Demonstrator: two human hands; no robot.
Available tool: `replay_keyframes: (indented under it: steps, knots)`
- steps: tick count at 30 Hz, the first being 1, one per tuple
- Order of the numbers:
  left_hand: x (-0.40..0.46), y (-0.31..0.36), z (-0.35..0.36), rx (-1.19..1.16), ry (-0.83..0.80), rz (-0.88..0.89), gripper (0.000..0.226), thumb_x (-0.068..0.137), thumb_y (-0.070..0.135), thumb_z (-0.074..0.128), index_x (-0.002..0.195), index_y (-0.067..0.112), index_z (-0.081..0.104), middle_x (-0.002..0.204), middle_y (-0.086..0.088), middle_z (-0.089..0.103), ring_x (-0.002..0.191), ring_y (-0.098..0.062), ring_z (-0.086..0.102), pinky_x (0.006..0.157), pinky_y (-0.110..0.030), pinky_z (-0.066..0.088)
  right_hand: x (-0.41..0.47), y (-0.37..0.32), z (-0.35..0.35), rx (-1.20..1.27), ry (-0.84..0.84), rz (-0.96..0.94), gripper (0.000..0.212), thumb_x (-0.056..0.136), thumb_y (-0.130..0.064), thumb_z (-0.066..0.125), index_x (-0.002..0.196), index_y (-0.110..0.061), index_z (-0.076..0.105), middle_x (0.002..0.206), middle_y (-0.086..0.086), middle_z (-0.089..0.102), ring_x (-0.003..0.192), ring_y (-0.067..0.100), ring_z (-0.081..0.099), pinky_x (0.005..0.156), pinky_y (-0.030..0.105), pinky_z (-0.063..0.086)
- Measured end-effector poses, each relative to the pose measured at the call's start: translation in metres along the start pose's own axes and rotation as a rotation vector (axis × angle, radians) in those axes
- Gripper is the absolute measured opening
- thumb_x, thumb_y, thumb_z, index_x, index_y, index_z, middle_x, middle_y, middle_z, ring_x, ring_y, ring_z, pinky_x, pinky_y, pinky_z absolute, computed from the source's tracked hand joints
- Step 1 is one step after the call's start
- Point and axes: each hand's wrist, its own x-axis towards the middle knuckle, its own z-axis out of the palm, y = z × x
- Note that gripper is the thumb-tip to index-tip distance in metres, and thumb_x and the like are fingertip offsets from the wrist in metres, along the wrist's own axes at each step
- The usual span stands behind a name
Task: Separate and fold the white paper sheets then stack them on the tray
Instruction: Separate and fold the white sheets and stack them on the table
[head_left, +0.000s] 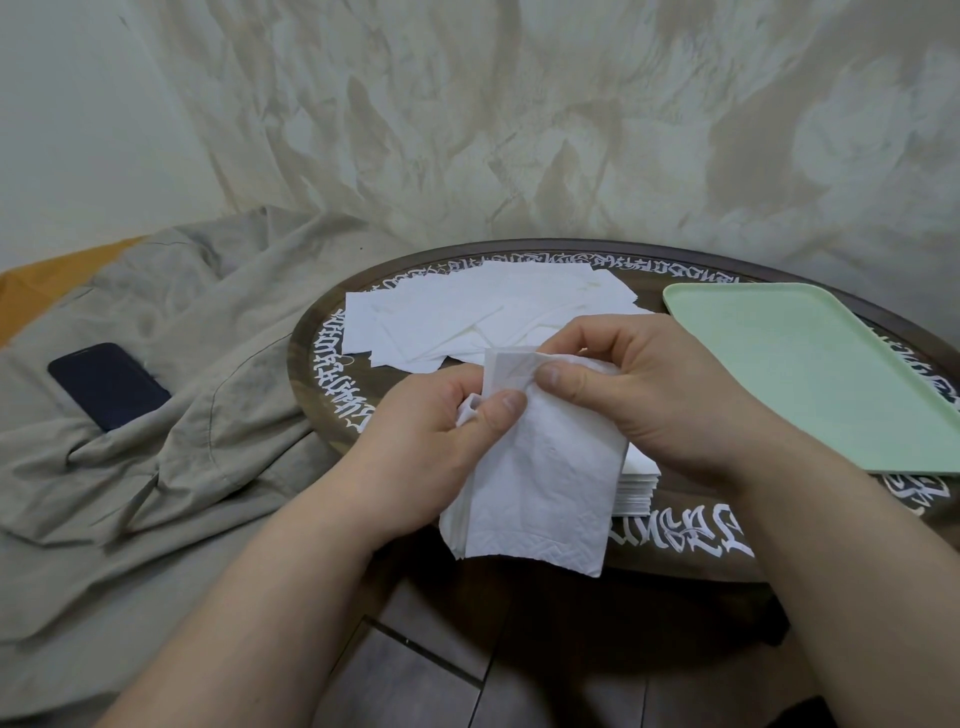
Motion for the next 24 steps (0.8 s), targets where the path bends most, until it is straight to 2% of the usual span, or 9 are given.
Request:
replay_keyframes:
  steps: [3, 6, 8, 11, 13, 15, 18, 21, 24]
  knots:
    - [-0.001, 0.001, 0.001, 0.008, 0.006, 0.01, 0.027, 0.086, 0.043, 0.054, 0.092, 0.025, 0.073, 0.087, 0.01, 0.074, 0.082, -0.007, 0.068, 0.077, -0.038, 0.055, 0.0, 0.001, 0.0, 0.016, 0.002, 0.004, 0.007, 0.085, -0.021, 0.071, 0.08, -0.016, 0.072, 0.085, 0.009, 0.072, 0.076, 0.015, 0.063, 0.076, 0.043, 0.051]
    - [-0.001, 0.002, 0.001, 0.016, 0.01, 0.009, 0.03, 0.086, 0.044, 0.053, 0.093, 0.022, 0.073, 0.089, 0.006, 0.075, 0.086, -0.013, 0.07, 0.079, -0.043, 0.055, 0.0, 0.001, 0.0, 0.01, 0.001, 0.014, 0.008, 0.082, -0.024, 0.072, 0.08, -0.017, 0.072, 0.085, 0.008, 0.072, 0.077, 0.016, 0.065, 0.079, 0.047, 0.053]
    - [-0.001, 0.001, 0.001, 0.018, 0.009, 0.008, 0.031, 0.086, 0.044, 0.053, 0.094, 0.021, 0.073, 0.09, 0.004, 0.075, 0.088, -0.017, 0.07, 0.08, -0.046, 0.055, 0.0, 0.0, 0.0, -0.01, 0.0, 0.021, 0.006, 0.085, -0.019, 0.072, 0.08, -0.016, 0.073, 0.085, 0.007, 0.072, 0.077, 0.013, 0.065, 0.078, 0.044, 0.053]
    - [-0.001, 0.001, 0.0, 0.028, 0.019, 0.013, 0.031, 0.086, 0.041, 0.053, 0.092, 0.019, 0.073, 0.088, 0.003, 0.075, 0.085, -0.016, 0.07, 0.079, -0.043, 0.055, 0.0, -0.002, 0.002, -0.077, 0.033, -0.024, 0.005, 0.084, -0.016, 0.072, 0.086, -0.02, 0.072, 0.088, -0.001, 0.071, 0.081, 0.01, 0.064, 0.079, 0.035, 0.053]
    - [0.0, 0.0, -0.002, 0.077, 0.022, 0.043, 0.03, 0.088, 0.038, 0.052, 0.094, 0.018, 0.073, 0.091, 0.001, 0.074, 0.089, -0.018, 0.069, 0.081, -0.046, 0.054, 0.0, -0.004, 0.003, -0.211, 0.066, -0.092, 0.021, 0.082, -0.024, 0.074, 0.099, -0.032, 0.067, 0.098, -0.012, 0.065, 0.091, 0.009, 0.059, 0.084, 0.03, 0.051]
    - [-0.001, -0.002, -0.002, 0.135, 0.007, 0.074, 0.032, 0.091, 0.036, 0.05, 0.098, 0.016, 0.073, 0.094, -0.001, 0.073, 0.094, -0.022, 0.068, 0.083, -0.049, 0.052, -0.001, -0.008, 0.006, -0.343, 0.04, -0.139, 0.032, 0.081, -0.031, 0.074, 0.11, -0.039, 0.062, 0.106, -0.02, 0.056, 0.1, 0.004, 0.051, 0.088, 0.021, 0.043]
    - [-0.001, -0.003, -0.002, 0.182, -0.002, 0.096, 0.031, 0.092, 0.034, 0.049, 0.102, 0.016, 0.073, 0.095, 0.0, 0.072, 0.095, -0.02, 0.066, 0.083, -0.047, 0.051, -0.002, -0.01, 0.009, -0.454, 0.018, -0.185, 0.019, 0.08, -0.032, 0.073, 0.097, -0.036, 0.066, 0.102, -0.018, 0.056, 0.105, 0.007, 0.046, 0.084, 0.016, 0.036]
    - [-0.001, -0.001, -0.002, 0.203, 0.009, 0.101, 0.033, 0.092, 0.037, 0.048, 0.102, 0.018, 0.073, 0.094, 0.004, 0.072, 0.094, -0.015, 0.066, 0.084, -0.045, 0.05, -0.002, -0.01, 0.008, -0.487, 0.05, -0.228, 0.01, 0.079, -0.034, 0.073, 0.079, -0.035, 0.063, 0.088, -0.015, 0.059, 0.095, 0.007, 0.047, 0.077, 0.016, 0.035]
    - [-0.002, 0.0, -0.003, 0.17, 0.0, 0.1, 0.034, 0.093, 0.037, 0.048, 0.103, 0.015, 0.073, 0.097, 0.0, 0.073, 0.096, -0.02, 0.067, 0.085, -0.05, 0.051, -0.002, -0.011, 0.006, -0.467, 0.047, -0.163, 0.011, 0.079, -0.044, 0.068, 0.076, -0.034, 0.064, 0.078, -0.017, 0.062, 0.086, 0.001, 0.05, 0.069, 0.014, 0.035]
